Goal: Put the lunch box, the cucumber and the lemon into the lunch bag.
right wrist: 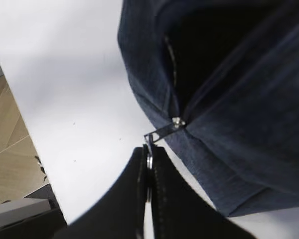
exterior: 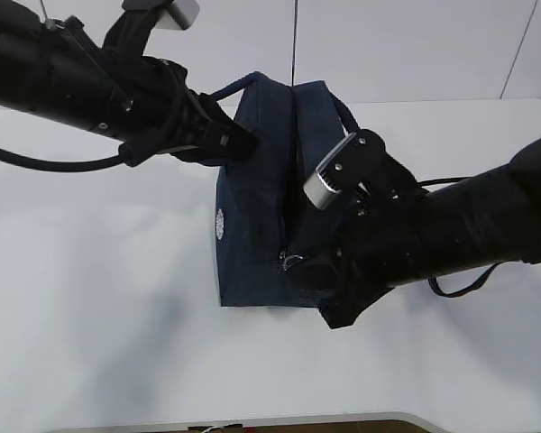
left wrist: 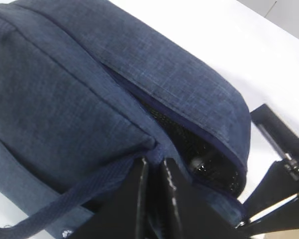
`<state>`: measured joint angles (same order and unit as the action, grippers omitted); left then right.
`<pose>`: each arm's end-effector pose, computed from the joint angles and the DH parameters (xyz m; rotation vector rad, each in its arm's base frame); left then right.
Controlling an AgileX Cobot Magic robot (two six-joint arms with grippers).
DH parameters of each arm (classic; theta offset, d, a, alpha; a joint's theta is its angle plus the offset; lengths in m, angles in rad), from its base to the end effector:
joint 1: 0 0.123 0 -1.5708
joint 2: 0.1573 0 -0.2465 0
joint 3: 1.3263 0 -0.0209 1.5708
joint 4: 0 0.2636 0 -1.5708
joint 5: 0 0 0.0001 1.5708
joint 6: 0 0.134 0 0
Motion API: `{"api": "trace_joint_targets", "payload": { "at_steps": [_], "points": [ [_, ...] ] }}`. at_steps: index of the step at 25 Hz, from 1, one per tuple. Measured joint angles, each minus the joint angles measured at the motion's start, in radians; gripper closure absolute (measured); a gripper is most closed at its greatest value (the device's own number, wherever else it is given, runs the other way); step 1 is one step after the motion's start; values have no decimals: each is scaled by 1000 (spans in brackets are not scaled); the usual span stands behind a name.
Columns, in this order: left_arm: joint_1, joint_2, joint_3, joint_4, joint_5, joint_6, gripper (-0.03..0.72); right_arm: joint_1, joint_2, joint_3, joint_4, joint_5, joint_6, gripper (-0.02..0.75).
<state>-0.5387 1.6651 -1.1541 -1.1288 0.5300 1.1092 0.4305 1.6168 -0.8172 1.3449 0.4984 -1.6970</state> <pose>0.3150 -0.2597 0.1984 0.8974 2.0882 -0.7986 0.2852 0.1998 0.1202 -1.1359 2.0721 0.6032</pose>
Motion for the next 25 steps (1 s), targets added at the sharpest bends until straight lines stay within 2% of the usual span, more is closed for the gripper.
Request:
{"api": "trace_joint_targets", "payload": {
  "at_steps": [7,9,11,15,17,20,25],
  "points": [
    [0,0,0,0,0,0,685,0,-17,0,-72,-5,78,733],
    [0,0,0,0,0,0,665,0,-17,0,-101,-5,103,733],
    [0,0,0,0,0,0,606,0,-17,0,-118,-5,117,733],
    [0,-1,0,-2,20,0,377,0,-17,0,-124,-3,125,733],
    [0,-7,0,-2,27,0,286,0,-17,0,-126,-1,125,733],
    [0,-27,0,3,42,7,241,0,-17,0,-126,1,125,733],
    [14,-89,0,89,73,23,229,0,-17,0,-126,2,125,733]
  ]
}}
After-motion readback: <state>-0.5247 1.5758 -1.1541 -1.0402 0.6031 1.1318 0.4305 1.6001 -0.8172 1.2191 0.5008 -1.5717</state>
